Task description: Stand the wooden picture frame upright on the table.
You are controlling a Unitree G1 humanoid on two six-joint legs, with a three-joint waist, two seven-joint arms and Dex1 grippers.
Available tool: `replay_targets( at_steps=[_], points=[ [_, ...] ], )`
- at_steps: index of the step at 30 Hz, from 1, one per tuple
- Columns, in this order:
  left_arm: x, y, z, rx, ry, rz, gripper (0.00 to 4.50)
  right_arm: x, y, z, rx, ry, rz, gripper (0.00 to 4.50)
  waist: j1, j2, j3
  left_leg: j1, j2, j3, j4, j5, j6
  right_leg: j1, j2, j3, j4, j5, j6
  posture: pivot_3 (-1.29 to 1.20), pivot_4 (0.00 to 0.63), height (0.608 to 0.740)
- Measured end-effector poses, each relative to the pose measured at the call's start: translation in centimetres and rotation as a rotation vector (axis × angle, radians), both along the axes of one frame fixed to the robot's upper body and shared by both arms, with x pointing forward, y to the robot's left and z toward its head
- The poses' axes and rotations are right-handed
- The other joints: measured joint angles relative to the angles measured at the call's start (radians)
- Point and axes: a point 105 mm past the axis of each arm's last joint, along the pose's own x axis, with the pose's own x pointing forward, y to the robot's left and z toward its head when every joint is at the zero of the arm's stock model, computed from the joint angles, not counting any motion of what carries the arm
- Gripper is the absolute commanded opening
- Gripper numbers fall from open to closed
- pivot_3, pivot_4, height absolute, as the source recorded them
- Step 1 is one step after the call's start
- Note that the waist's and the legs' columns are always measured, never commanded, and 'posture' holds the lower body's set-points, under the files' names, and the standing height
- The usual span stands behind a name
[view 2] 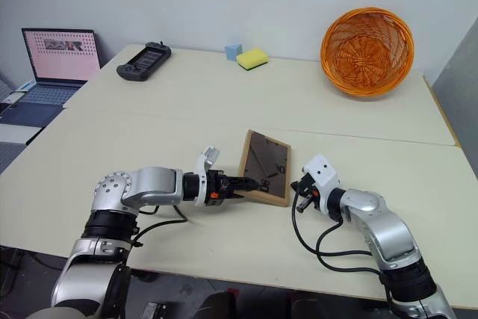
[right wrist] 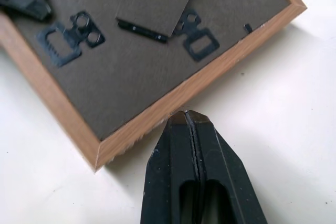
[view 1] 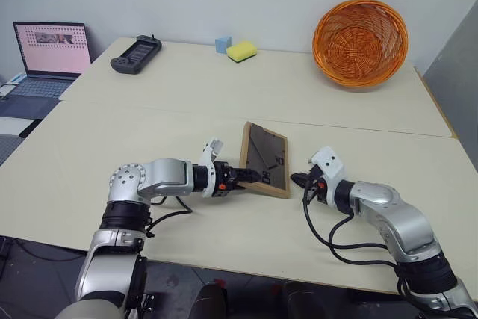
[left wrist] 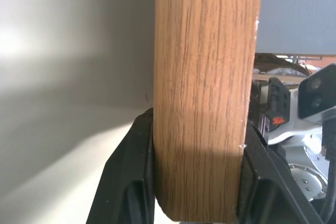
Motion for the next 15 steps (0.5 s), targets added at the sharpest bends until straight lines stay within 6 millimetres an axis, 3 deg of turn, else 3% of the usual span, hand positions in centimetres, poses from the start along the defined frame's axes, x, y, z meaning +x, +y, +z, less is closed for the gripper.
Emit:
replay_targets(
  at_steps=[8, 12, 15],
  points=[
    [2.8, 0.7, 4.9, -0.026, -0.215, 0.03, 1.31, -0.3, -0.9, -0.3, -0.033, 0.002, 0.007, 0.0, 0.007, 0.0, 0.0, -0.001, 0.0, 0.0, -0.002, 0.0, 0.0, 0.0, 0.0, -0.001, -0.004, 0.0, 0.0, 0.0, 0.15, 0.74],
    [3.2, 1.0, 6.3, 0.004, -0.339, -0.003, 1.31, -0.2, -1.2, -0.5, -0.039, 0.007, 0.011, 0.0, 0.006, 0.0, 0.0, -0.001, 0.0, 0.0, -0.004, 0.0, 0.0, -0.001, 0.0, -0.001, -0.005, 0.0, 0.0, 0.0, 0.15, 0.74],
    [3.3, 0.9, 8.1, 0.066, -0.527, -0.075, 1.31, -0.1, -1.3, -0.7, -0.038, 0.012, 0.012, 0.0, 0.006, 0.0, 0.0, -0.002, 0.0, 0.0, -0.004, 0.0, 0.0, 0.0, 0.0, -0.001, -0.007, 0.0, 0.0, 0.0, 0.15, 0.74]
  ],
)
